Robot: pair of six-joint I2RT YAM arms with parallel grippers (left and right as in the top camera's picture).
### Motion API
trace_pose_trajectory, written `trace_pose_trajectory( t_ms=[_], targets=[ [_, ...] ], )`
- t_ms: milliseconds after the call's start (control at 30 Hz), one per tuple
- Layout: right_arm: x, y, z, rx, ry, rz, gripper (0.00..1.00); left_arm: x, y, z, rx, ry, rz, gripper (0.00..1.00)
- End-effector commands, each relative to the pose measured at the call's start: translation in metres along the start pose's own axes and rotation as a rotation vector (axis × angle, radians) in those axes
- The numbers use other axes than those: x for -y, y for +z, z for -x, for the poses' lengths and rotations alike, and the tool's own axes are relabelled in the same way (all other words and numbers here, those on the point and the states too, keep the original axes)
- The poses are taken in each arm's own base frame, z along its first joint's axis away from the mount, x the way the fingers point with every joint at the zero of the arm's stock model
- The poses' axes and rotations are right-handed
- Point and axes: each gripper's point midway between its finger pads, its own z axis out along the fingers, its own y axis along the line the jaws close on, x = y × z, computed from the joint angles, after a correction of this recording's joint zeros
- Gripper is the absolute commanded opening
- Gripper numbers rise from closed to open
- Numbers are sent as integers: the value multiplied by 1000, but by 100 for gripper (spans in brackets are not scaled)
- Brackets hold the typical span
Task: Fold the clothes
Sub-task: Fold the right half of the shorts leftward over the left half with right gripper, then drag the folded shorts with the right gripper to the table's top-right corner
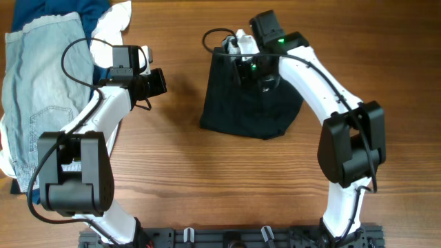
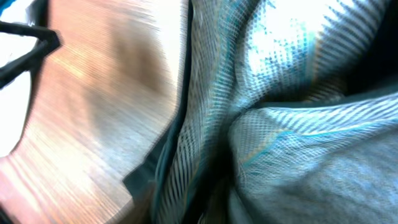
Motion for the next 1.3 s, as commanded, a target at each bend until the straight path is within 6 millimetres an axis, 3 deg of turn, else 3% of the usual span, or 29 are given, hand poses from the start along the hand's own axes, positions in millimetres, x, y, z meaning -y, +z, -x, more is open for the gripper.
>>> trace_pose_trajectory(
  t_ms=[0,133,200,333,400,467,533,633,733,900,1000,1100,1167,1267],
  targets=[
    [-34,-1,7,15,-25,112,54,4,-7,5,18,-8,-13,4],
    [-70,-42,23,70,-91,224,60,3,-7,5,20,-9,-9,4],
    [-79,-80,35,140,-121,223,68,2,-7,6,26,-8,-3,4],
    [-68,-120,41,211,-107,195,73,1,-7,9,35,-10,-3,4],
    [-51,-122,38,206,-86,132,76,-6,-9,12,42,-23,4,4],
    [-18,-106,35,181,-47,-16,82,-11,-10,13,46,-33,10,4],
    [2,-82,29,136,-16,-66,80,-15,-10,14,46,-40,15,4],
    [29,-24,6,13,36,-70,59,-32,-13,13,43,-62,65,4],
    [43,17,-12,-81,62,-70,44,-44,-16,13,40,-88,81,4],
    [37,77,-47,-223,34,-59,38,-54,-18,16,48,-108,92,7],
    [31,87,-49,-231,38,-47,39,-54,-18,14,40,-109,94,7],
    [31,85,-47,-225,46,-51,50,-54,-18,13,37,-110,95,7],
    [51,83,-53,-237,96,-156,53,-54,-18,13,37,-110,95,7],
    [105,65,-58,-220,267,-400,63,-54,-18,11,30,-112,96,7]
  ],
)
